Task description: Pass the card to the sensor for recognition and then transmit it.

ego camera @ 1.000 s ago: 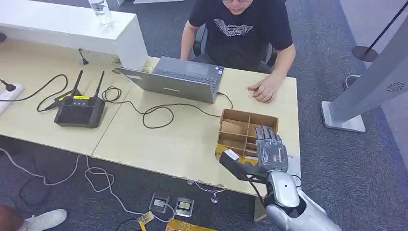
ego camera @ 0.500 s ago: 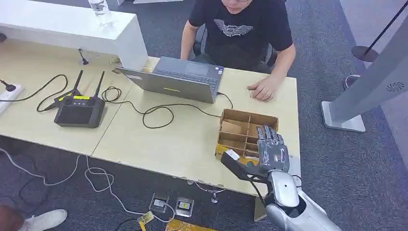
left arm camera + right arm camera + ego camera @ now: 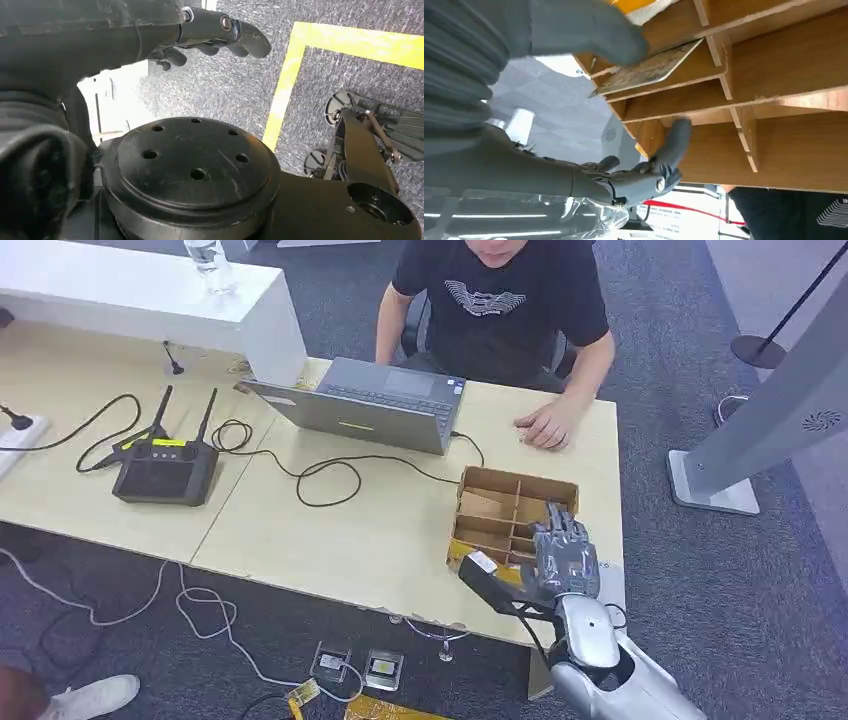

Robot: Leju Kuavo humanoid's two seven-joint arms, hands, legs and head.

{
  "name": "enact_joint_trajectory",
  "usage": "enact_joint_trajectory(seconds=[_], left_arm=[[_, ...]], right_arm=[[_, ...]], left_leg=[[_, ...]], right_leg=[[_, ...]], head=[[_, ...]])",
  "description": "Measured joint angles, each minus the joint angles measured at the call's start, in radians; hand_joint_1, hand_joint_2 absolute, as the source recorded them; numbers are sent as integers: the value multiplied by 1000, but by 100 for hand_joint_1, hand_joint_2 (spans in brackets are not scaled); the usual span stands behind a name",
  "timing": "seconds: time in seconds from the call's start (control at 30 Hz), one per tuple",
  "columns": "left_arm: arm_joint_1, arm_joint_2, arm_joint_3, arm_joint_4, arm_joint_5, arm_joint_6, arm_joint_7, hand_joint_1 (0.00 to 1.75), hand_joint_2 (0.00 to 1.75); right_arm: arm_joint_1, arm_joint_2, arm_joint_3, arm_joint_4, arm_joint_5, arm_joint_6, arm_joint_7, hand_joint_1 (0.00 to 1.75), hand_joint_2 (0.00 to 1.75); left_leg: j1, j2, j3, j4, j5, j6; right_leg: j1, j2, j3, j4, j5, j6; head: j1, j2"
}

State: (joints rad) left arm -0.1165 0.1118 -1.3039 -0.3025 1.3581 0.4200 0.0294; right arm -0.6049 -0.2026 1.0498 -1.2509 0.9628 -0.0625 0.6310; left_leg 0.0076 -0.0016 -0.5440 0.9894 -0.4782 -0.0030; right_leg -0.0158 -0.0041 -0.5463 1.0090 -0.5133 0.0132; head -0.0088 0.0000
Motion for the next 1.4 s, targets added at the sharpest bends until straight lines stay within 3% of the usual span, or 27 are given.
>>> enact_joint_trajectory(seconds=[0.2, 0.23, 0.27, 0.3, 1.4], left_arm=[[0, 0, 0, 0, 2, 2, -1, 0, 0], [0, 0, 0, 0, 3, 3, -1, 0, 0], [0, 0, 0, 0, 3, 3, -1, 0, 0], [0, 0, 0, 0, 4, 3, -1, 0, 0], [0, 1, 0, 1, 3, 8, -12, 0, 0]], right_arm=[[0, 0, -3, 9, 0, 8, 0, 175, 175], [0, 0, -7, 10, 3, 10, 0, 0, 175], [0, 0, -9, 11, 3, 10, 0, 0, 0], [0, 0, -11, 12, 3, 11, 0, 0, 175], [7, -5, -44, 22, 42, 1, 0, 0, 175]], left_leg=[[0, 0, 0, 0, 0, 0], [0, 0, 0, 0, 0, 0], [0, 0, 0, 0, 0, 0], [0, 0, 0, 0, 0, 0], [0, 0, 0, 0, 0, 0]], right_leg=[[0, 0, 0, 0, 0, 0], [0, 0, 0, 0, 0, 0], [0, 0, 0, 0, 0, 0], [0, 0, 0, 0, 0, 0], [0, 0, 0, 0, 0, 0]], head=[[0, 0], [0, 0], [0, 0], [0, 0], [0, 0]])
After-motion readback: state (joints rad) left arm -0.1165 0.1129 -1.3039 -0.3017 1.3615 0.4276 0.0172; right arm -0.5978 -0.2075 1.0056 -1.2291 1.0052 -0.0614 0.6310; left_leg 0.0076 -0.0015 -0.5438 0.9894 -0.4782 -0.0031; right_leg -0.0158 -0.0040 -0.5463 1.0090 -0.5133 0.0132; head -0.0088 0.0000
